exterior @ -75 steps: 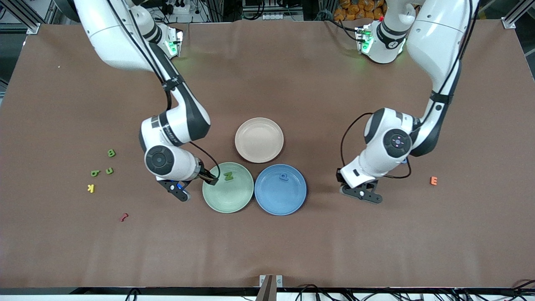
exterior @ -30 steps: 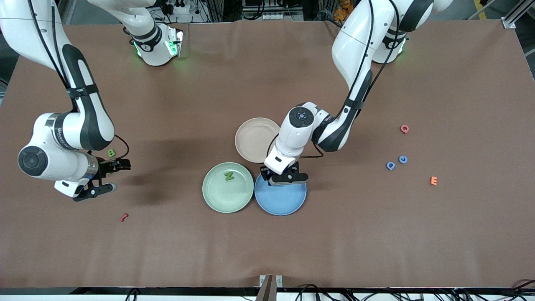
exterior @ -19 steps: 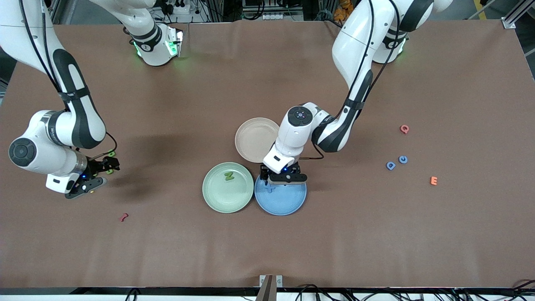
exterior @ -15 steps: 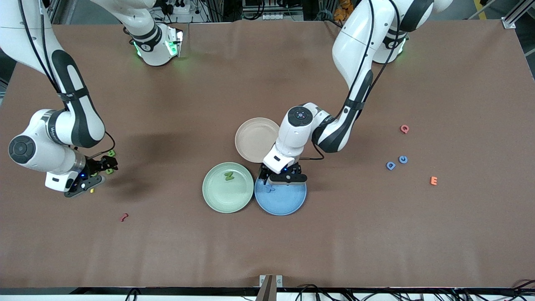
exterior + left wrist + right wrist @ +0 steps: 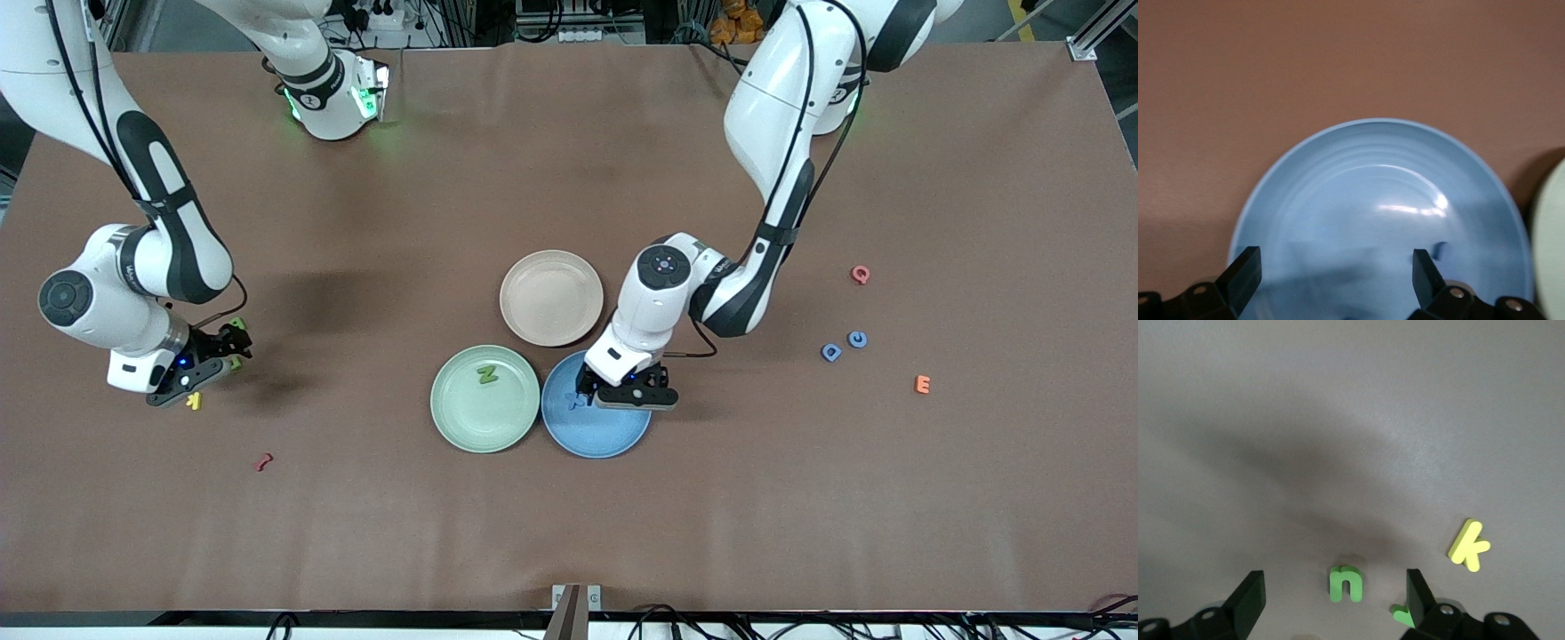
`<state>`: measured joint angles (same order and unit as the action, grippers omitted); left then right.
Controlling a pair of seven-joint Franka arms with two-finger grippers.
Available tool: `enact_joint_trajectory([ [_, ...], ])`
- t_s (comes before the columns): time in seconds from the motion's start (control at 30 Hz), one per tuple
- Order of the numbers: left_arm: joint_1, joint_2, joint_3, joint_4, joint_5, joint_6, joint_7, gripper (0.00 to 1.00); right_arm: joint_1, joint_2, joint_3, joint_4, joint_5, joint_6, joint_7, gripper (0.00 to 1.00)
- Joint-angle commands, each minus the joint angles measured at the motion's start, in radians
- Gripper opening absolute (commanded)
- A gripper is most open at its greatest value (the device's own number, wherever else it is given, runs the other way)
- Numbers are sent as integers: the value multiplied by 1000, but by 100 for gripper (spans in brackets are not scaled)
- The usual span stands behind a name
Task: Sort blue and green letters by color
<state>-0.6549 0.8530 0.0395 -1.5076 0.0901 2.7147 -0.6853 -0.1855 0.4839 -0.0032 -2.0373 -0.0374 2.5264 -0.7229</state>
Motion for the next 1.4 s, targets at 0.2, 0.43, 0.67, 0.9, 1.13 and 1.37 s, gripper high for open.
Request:
enact_joint_trajectory([
  [0.2,69,-54,-39,-86,16,-9,96,100,-34,-7,15,-58,-15,49,-18,81],
  [0.43,202,-106,-162,-146,14,-9,164,100,-45,8,16,-58,-15,66,-33,73],
  [0.67,208,-109,-176,-140,13,-29,161,100,-46,24,15,-58,-13,92,-33,68],
  [0.9,216,-147,-178,-137,8,-85,164,100,-48,31,16,-58,-13,97,-33,57],
  [1.13,293,-190,-216,-143,8,-174,265,100,-49,33,17,-57,-13,104,-33,37],
  [1.37,484,-270,-349,-213,8,-294,415,100,-52,36,17,-57,-13,109,-32,12],
])
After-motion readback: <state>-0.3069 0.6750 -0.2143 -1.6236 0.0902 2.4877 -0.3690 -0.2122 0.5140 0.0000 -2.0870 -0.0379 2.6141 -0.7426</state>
